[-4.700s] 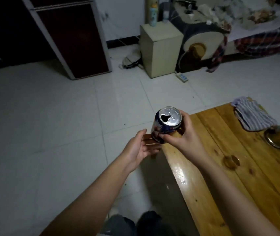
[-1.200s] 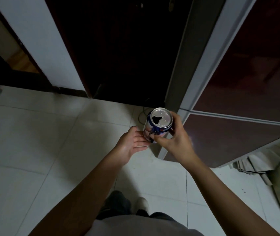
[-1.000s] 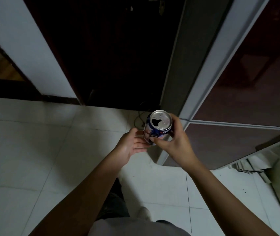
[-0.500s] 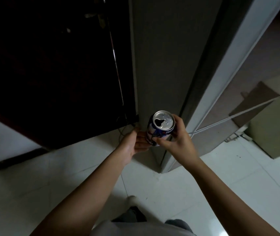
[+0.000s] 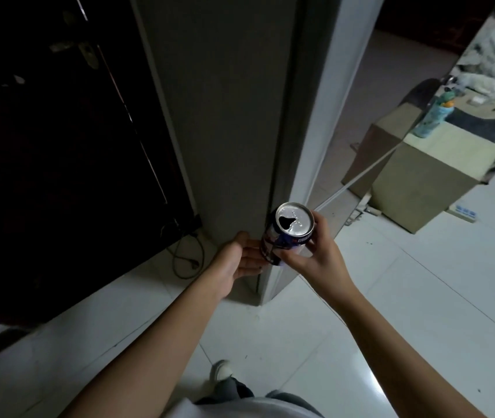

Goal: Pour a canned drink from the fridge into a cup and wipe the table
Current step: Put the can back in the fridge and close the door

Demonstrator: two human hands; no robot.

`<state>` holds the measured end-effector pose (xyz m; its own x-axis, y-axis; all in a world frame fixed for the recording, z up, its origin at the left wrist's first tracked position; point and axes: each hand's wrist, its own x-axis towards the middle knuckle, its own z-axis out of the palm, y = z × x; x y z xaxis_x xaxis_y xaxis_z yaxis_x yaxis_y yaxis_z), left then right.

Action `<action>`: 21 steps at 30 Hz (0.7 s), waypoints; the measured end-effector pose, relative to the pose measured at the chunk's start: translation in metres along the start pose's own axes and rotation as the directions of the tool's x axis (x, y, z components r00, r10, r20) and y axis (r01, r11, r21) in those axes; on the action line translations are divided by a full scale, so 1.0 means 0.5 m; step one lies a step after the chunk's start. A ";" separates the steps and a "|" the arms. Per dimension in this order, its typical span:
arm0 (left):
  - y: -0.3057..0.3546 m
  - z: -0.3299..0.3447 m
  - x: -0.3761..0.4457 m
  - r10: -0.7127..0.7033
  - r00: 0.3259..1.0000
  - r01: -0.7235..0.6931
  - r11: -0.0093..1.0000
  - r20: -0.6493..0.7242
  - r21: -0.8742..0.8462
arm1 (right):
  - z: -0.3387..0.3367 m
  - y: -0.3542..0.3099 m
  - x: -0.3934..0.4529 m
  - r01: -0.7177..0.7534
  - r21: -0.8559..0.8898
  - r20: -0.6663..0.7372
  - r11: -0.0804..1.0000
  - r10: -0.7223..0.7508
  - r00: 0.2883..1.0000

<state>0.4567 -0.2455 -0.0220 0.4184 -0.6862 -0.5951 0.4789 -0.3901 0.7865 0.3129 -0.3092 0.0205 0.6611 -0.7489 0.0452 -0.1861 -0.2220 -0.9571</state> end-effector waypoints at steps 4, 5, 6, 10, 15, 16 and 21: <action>0.002 0.049 -0.006 0.030 0.999 -0.032 0.998 0.036 0.059 | -0.050 0.003 -0.028 -0.007 -0.013 -0.078 1.000 0.006 0.997; 0.006 0.061 -0.008 0.055 0.998 -0.057 0.994 0.023 0.089 | -0.063 0.004 -0.034 -0.011 -0.016 -0.092 1.000 0.009 0.996; 0.012 0.072 -0.008 0.091 0.996 -0.091 0.987 0.006 0.129 | -0.074 0.006 -0.039 -0.016 -0.014 -0.106 1.000 0.015 0.994; 0.033 0.090 0.022 0.295 0.954 -0.253 0.889 -0.055 0.381 | -0.111 0.009 -0.053 -0.043 -0.014 -0.162 0.999 0.040 0.986; 0.076 0.110 0.044 0.400 0.917 -0.292 0.687 -0.011 0.665 | -0.137 0.006 -0.056 -0.056 -0.023 -0.230 0.998 0.049 0.972; 0.083 0.115 0.050 0.412 0.911 -0.303 0.646 0.014 0.701 | -0.140 0.006 -0.056 -0.057 -0.024 -0.242 0.998 0.050 0.969; 0.104 0.139 0.073 0.471 0.880 -0.320 0.503 0.056 0.803 | -0.148 0.003 -0.051 -0.057 -0.029 -0.305 0.998 0.045 0.951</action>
<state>0.4431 -0.3333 0.0086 0.5503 -0.8224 -0.1440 -0.5131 -0.4692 0.7188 0.2420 -0.3363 0.0391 0.3985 -0.9130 0.0870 -0.2447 -0.1972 -0.9493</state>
